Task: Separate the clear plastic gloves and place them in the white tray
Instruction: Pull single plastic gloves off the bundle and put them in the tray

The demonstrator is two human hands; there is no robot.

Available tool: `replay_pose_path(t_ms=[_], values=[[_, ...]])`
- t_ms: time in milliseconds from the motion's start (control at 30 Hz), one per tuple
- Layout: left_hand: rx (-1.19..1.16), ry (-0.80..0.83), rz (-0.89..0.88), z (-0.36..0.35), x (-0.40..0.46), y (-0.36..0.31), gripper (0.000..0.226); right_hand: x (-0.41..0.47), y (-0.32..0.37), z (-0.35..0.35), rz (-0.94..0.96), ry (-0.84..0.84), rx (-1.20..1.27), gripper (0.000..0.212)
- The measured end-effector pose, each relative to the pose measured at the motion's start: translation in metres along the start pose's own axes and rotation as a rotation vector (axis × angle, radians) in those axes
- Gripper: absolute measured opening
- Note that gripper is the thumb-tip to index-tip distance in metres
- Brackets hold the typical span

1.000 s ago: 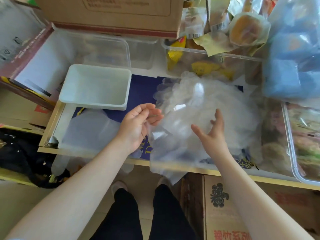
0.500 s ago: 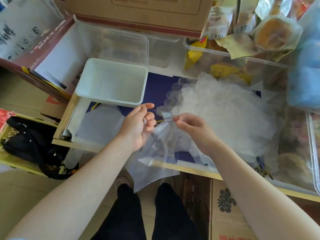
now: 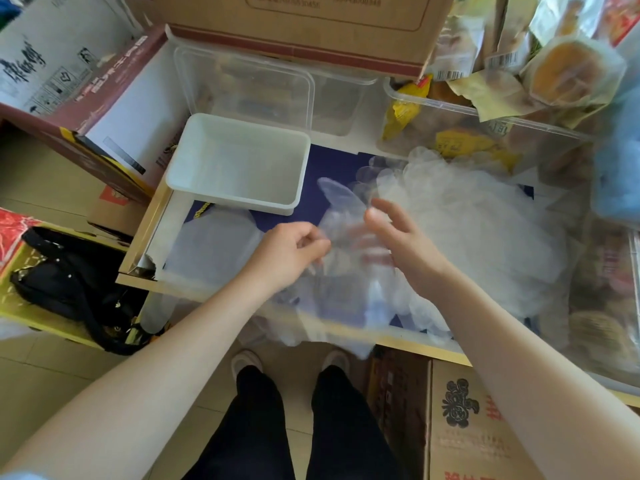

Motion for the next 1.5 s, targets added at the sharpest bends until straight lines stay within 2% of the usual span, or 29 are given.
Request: replay_pose_path(t_ms=[33, 67, 133, 200, 267, 300, 333, 400, 433, 467, 533, 567, 600, 700, 733, 767, 833, 900, 967, 1033, 1100, 1167, 1233, 1367, 1500], values=[[-0.116, -0.025, 0.038, 0.003, 0.002, 0.003, 0.02, -0.006, 0.0, -0.002, -0.01, 0.078, -0.076, 0.074], [-0.197, -0.038, 0.06, 0.006, 0.002, 0.003, 0.024, -0.013, 0.002, -0.006, 0.0, 0.163, -0.149, 0.065], [-0.299, -0.032, 0.098, 0.009, 0.002, 0.001, 0.026, -0.022, 0.001, -0.006, 0.031, 0.202, -0.29, 0.031], [-0.414, 0.002, 0.175, 0.009, 0.006, 0.003, 0.022, -0.023, 0.002, 0.003, 0.05, 0.052, -0.331, 0.008], [-0.459, 0.001, 0.234, 0.008, 0.01, 0.006, 0.008, -0.025, 0.001, 0.011, -0.022, -0.071, -0.188, 0.016], [-0.374, -0.044, 0.228, 0.012, 0.01, 0.007, 0.009, -0.027, 0.002, 0.012, -0.069, -0.112, -0.092, 0.02], [-0.215, -0.125, 0.166, 0.019, 0.007, 0.003, 0.028, -0.028, 0.004, 0.014, -0.114, -0.146, -0.014, 0.022], [0.058, -0.315, -0.174, 0.038, -0.013, -0.026, 0.051, -0.029, 0.008, 0.013, -0.173, -0.177, 0.087, 0.026], [0.115, -0.312, -0.39, 0.039, -0.027, -0.042, 0.061, -0.03, 0.011, 0.011, -0.195, -0.182, 0.132, 0.028], [0.164, -0.242, -0.565, 0.035, -0.043, -0.055, 0.074, -0.03, 0.014, 0.008, -0.214, -0.184, 0.178, 0.028], [0.344, -0.079, -0.766, 0.018, -0.066, -0.06, 0.096, -0.029, 0.019, 0.002, -0.243, -0.184, 0.283, 0.028], [0.451, -0.057, -0.815, 0.01, -0.071, -0.057, 0.099, -0.029, 0.022, -0.001, -0.253, -0.178, 0.321, 0.027], [0.526, -0.084, -0.852, 0.005, -0.075, -0.053, 0.092, -0.03, 0.025, -0.005, -0.259, -0.167, 0.353, 0.026], [0.507, -0.285, -0.893, 0.011, -0.082, -0.048, 0.038, -0.03, 0.032, -0.015, -0.249, -0.119, 0.388, 0.025], [0.443, -0.336, -0.863, 0.02, -0.082, -0.048, 0.031, -0.03, 0.035, -0.017, -0.233, -0.105, 0.369, 0.023], [0.36, -0.363, -0.81, 0.029, -0.084, -0.048, 0.032, -0.029, 0.037, -0.019, -0.208, -0.084, 0.337, 0.022], [0.083, -0.331, -0.66, 0.046, -0.085, -0.045, 0.03, -0.027, 0.043, -0.023, -0.124, -0.021, 0.263, 0.033], [-0.261, -0.21, -0.441, 0.057, -0.083, -0.034, 0.02, -0.024, 0.051, -0.023, 0.023, -0.04, 0.138, 0.05], [-0.597, -0.063, -0.198, 0.061, -0.081, -0.017, 0.022, -0.023, 0.062, -0.027, 0.172, -0.054, -0.007, 0.07], [-0.767, 0.022, -0.014, 0.064, -0.08, 0.007, 0.022, -0.02, 0.068, -0.045, 0.215, 0.049, -0.105, 0.082], [-0.76, 0.026, 0.065, 0.073, -0.085, 0.026, 0.02, -0.014, 0.064, -0.07, 0.164, 0.205, -0.102, 0.072], [-0.697, -0.017, 0.108, 0.084, -0.089, 0.047, 0.022, -0.009, 0.056, -0.099, 0.096, 0.355, -0.049, 0.043], [-0.554, -0.102, 0.148, 0.097, -0.091, 0.066, 0.026, -0.001, 0.04, -0.123, 0.068, 0.398, -0.086, 0.015], [-0.135, -0.293, 0.235, 0.127, -0.084, 0.103, 0.014, 0.034, 0.009, -0.145, 0.022, 0.165, -0.312, 0.013], [0.071, -0.392, 0.383, 0.149, -0.081, 0.147, 0.032, 0.069, -0.005, -0.162, 0.062, 0.031, -0.526, 0.022]])
Point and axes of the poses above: each hand's wrist, its own x-axis towards the middle knuckle, its own z-axis out of the back of the hand, y = z × x, the point moved 7 cm from there along x, towards the middle knuckle, and after that the axes turned 6 degrees about z, right-handed, at the moved point
